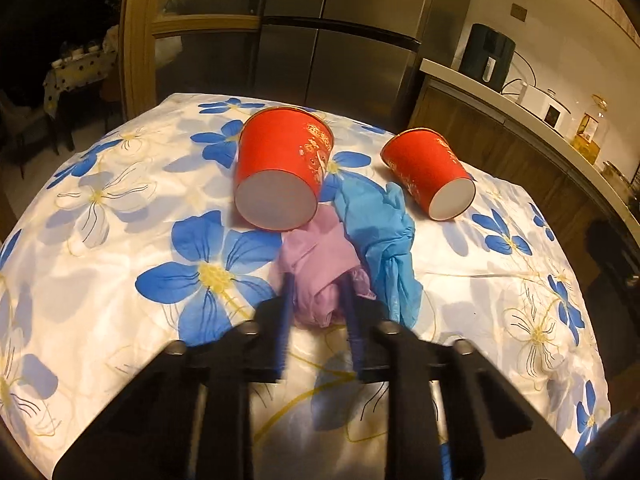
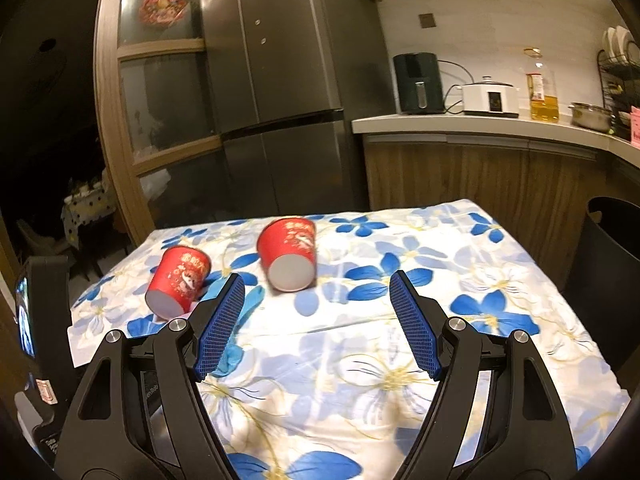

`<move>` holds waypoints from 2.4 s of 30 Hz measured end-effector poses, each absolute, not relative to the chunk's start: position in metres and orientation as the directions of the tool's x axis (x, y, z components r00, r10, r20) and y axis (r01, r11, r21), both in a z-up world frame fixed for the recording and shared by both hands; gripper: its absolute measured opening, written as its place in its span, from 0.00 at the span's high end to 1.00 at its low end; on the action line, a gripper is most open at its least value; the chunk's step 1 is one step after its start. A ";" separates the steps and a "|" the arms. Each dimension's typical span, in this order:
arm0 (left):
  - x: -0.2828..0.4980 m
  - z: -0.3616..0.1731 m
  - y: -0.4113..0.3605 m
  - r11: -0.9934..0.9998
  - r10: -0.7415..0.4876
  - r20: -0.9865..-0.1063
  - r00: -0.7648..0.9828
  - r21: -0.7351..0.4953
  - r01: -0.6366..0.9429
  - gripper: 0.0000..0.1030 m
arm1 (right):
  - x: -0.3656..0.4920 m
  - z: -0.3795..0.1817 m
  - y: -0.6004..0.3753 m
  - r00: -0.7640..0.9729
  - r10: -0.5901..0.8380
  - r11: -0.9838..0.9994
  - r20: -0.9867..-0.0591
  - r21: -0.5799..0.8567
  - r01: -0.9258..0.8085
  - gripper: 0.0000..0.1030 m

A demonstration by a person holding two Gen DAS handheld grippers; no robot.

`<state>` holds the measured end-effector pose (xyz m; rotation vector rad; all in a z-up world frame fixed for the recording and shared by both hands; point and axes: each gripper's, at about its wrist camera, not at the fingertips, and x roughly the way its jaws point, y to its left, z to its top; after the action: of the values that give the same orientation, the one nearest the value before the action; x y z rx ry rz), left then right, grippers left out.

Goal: Collect trash
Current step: 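Grasp the purple glove with the left gripper while the right gripper grasps the blue glove, then carry the purple and blue gloves in both grippers over the black bin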

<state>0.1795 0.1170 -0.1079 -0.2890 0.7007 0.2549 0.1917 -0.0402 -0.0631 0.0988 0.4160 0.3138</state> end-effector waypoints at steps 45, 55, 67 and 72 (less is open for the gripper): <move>0.100 -0.039 0.136 0.930 0.139 -0.457 0.879 -0.244 -0.274 0.94 | 0.201 -0.074 0.023 0.725 0.478 0.872 -0.495 0.169 -0.459 0.90; 0.105 -0.035 0.102 0.948 0.099 -0.455 0.885 -0.228 -0.223 0.94 | 0.171 -0.044 -0.043 0.795 0.435 0.900 -0.422 0.183 -0.395 0.91; 0.123 -0.020 0.039 0.974 0.033 -0.438 0.898 -0.187 -0.127 0.94 | 0.151 -0.019 -0.119 0.869 0.357 0.932 -0.341 0.198 -0.305 0.91; 0.132 -0.016 0.009 0.983 -0.002 -0.433 0.901 -0.168 -0.079 0.94 | 0.147 -0.013 -0.149 0.892 0.321 0.942 -0.317 0.208 -0.265 0.91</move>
<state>0.1320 0.0092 -0.0160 -0.1841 0.4469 0.0398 0.1470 -0.1490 -0.0134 0.1611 0.3559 0.3050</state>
